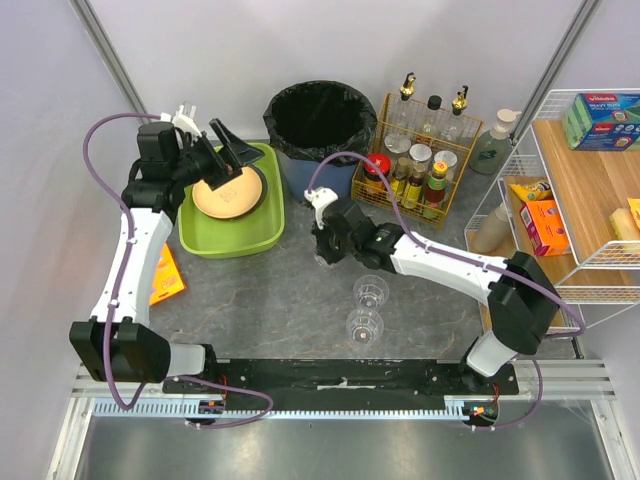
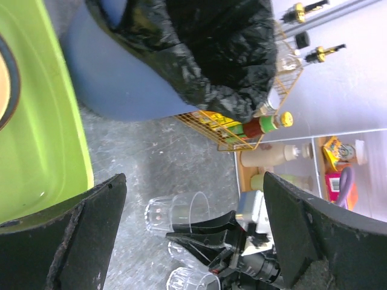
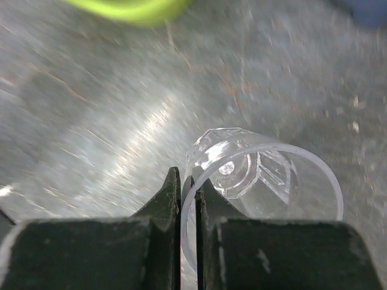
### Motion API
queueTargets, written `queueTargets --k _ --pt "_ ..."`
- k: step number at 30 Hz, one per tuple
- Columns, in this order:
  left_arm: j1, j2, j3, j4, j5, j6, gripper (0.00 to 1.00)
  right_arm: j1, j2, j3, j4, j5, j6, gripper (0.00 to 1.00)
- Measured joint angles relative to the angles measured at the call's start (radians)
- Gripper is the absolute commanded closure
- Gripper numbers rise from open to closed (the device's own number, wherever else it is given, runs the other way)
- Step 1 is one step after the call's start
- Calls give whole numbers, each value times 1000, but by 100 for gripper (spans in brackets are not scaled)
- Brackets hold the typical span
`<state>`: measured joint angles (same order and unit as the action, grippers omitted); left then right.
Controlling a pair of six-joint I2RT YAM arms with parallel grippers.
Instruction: Clear the kitchen counter
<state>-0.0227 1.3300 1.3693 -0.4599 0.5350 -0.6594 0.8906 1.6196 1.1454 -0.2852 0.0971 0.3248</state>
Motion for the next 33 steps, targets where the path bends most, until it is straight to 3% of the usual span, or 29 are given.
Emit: queueTargets --k 9,16,20,33 --pt "-3 -12 81 54 177 -43 1 -21 -121 114 181 -135 54 100" --pt "-8 -43 148 135 249 -114 1 -216 -257 6 616 -290 398 100" --pt "-21 -47 158 182 272 -151 1 -298 -210 -1 835 -372 598 100" --pt "-131 -47 132 227 305 -174 1 -285 -75 13 1291 -555 982 100"
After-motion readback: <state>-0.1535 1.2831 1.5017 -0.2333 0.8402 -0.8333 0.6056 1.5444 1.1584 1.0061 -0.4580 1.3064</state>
